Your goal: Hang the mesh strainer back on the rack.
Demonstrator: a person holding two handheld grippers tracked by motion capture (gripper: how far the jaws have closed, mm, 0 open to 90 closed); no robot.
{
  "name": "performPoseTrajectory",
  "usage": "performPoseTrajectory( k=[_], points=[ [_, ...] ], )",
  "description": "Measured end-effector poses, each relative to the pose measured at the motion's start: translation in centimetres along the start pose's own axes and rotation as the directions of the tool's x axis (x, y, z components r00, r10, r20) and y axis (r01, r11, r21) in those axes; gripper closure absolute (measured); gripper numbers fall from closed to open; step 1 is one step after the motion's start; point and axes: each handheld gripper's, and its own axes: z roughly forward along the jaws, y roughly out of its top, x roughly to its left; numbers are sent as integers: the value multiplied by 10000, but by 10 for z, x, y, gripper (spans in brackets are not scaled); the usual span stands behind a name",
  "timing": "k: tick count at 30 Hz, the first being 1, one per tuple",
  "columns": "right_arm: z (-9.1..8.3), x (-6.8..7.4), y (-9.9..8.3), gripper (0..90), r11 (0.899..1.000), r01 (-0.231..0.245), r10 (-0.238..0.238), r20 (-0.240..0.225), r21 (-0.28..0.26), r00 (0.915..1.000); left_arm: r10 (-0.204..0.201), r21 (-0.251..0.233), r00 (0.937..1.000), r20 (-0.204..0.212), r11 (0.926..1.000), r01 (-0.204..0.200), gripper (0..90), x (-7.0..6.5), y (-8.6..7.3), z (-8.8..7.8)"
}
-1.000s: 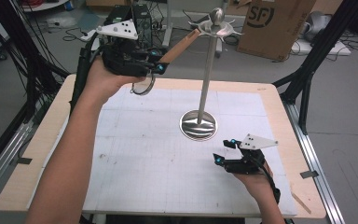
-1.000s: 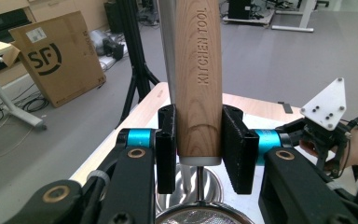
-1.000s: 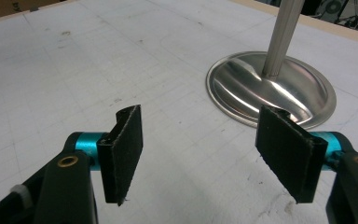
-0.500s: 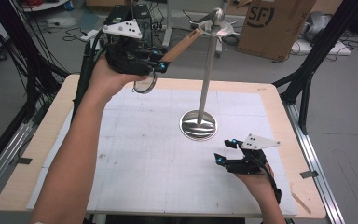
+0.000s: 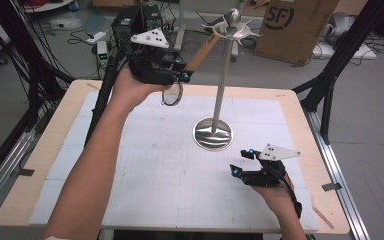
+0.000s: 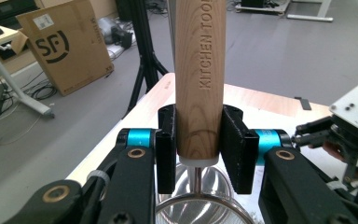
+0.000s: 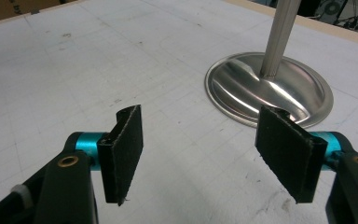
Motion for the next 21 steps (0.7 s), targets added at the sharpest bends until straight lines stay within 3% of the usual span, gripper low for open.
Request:
performPoseTrajectory(
  k=[12, 21],
  points=[
    [0, 0, 0, 318, 10000, 14, -14, -16, 2, 10000, -167, 211, 9998, -142, 9996, 170, 688, -5, -2, 28],
    [-1, 0, 0, 318, 10000, -10, 10, -12, -26, 10000, -261, 257, 9993, -252, 9993, 267, 683, -8, -2, 37]
  ],
)
